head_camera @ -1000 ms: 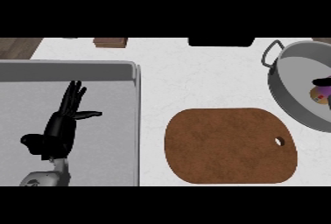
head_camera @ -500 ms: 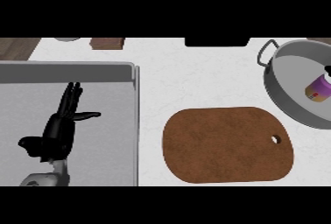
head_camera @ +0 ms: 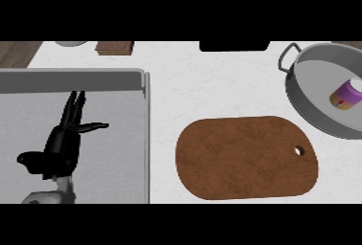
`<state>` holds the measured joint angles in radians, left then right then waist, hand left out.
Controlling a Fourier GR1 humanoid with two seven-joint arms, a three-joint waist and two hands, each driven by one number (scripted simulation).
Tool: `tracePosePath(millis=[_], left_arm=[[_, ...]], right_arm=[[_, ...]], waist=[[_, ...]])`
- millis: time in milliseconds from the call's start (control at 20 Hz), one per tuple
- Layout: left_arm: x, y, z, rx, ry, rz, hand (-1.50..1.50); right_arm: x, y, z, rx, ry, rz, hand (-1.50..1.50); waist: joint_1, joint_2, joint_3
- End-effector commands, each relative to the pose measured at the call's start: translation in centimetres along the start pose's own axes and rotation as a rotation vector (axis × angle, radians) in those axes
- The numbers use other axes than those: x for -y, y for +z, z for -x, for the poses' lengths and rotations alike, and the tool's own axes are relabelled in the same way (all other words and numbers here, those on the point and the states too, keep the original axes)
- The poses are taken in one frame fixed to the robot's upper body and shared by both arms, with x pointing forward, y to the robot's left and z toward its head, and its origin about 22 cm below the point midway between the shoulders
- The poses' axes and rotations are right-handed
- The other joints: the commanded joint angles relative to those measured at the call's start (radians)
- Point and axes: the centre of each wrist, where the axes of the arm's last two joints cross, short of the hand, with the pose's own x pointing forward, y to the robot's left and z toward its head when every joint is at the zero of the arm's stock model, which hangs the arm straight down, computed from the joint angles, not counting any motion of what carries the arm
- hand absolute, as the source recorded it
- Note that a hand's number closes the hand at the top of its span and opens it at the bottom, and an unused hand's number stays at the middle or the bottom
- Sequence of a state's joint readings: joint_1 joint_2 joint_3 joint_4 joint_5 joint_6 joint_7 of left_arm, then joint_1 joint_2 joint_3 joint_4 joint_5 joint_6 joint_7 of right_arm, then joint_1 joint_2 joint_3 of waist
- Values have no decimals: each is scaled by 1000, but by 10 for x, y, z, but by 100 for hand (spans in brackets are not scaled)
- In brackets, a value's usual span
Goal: Pick the can from the cutting board and place it in the pot
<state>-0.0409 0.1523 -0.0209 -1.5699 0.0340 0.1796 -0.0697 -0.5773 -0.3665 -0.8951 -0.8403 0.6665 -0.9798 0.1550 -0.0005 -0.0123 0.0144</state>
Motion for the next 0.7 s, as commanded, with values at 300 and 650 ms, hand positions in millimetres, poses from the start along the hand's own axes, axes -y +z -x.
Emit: tracePosePath(millis=[300, 650], left_arm=[[42, 17, 5, 9, 90, 44, 0], [24, 25, 13, -6, 78, 32, 0]], right_arm=[[52, -17, 45, 39, -13, 36, -150], [90, -24, 54, 17, -91, 176, -150]], waist=[[-6, 10, -14], [-7, 9, -15]])
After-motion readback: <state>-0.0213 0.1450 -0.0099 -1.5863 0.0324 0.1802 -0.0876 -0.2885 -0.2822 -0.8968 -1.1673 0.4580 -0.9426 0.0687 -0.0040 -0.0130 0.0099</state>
